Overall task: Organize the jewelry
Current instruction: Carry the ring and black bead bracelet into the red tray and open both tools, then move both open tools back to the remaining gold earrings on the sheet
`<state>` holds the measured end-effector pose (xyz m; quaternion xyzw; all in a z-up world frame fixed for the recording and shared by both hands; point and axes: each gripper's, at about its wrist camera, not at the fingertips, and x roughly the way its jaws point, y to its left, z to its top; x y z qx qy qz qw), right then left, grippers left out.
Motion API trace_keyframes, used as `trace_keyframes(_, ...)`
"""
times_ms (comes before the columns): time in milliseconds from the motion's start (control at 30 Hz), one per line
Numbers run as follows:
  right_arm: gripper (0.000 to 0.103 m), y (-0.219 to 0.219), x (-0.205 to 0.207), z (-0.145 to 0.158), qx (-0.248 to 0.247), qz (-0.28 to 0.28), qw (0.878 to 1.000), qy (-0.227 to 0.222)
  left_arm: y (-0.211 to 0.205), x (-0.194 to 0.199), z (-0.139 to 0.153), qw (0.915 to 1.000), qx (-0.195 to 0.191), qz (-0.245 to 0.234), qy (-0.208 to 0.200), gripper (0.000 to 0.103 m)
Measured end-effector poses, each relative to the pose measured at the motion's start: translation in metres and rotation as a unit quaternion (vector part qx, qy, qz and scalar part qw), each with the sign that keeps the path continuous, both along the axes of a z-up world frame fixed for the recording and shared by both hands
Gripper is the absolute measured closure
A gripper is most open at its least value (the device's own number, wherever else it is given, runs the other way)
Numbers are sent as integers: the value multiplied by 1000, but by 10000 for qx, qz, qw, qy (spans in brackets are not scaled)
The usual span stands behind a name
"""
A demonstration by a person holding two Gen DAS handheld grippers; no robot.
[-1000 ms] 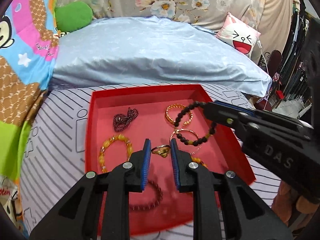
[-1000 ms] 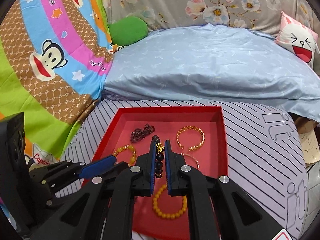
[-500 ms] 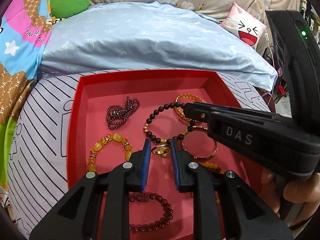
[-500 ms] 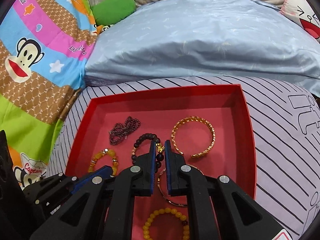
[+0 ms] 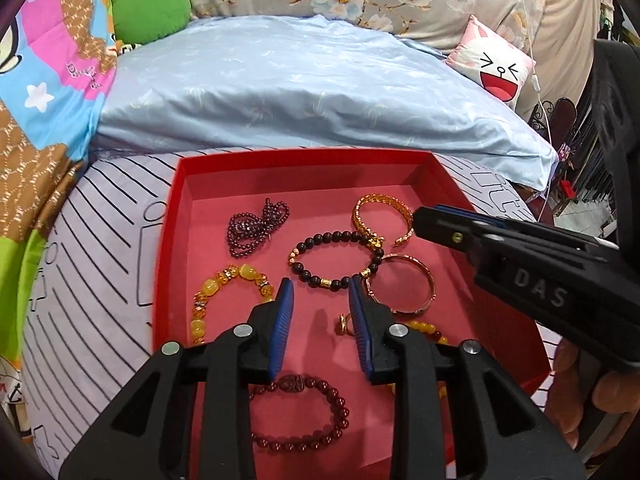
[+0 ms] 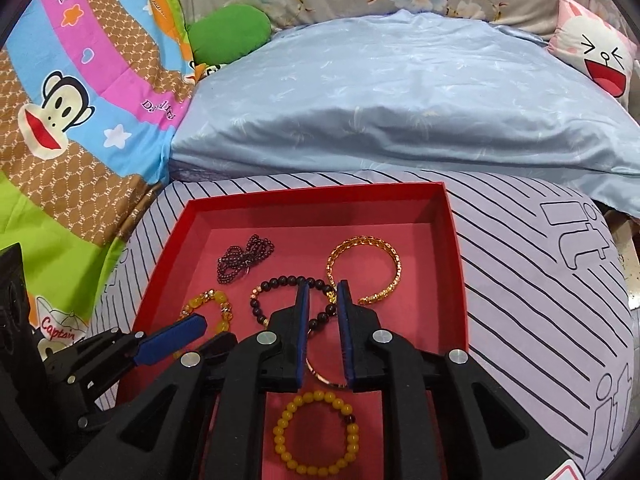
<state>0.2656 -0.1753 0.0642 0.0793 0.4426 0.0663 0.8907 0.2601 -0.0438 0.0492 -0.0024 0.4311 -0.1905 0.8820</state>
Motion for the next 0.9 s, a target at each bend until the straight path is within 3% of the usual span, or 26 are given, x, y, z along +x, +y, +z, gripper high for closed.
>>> trace_keyframes(433,88,-4,-78,31,-113,62,9989,-444,20,-60,24,9992,-18,209,-341,76)
trace_keyframes(900,88,16,-162,12,-172,363,9989,-235,44,-130,19,9984,-89,451,-321,76)
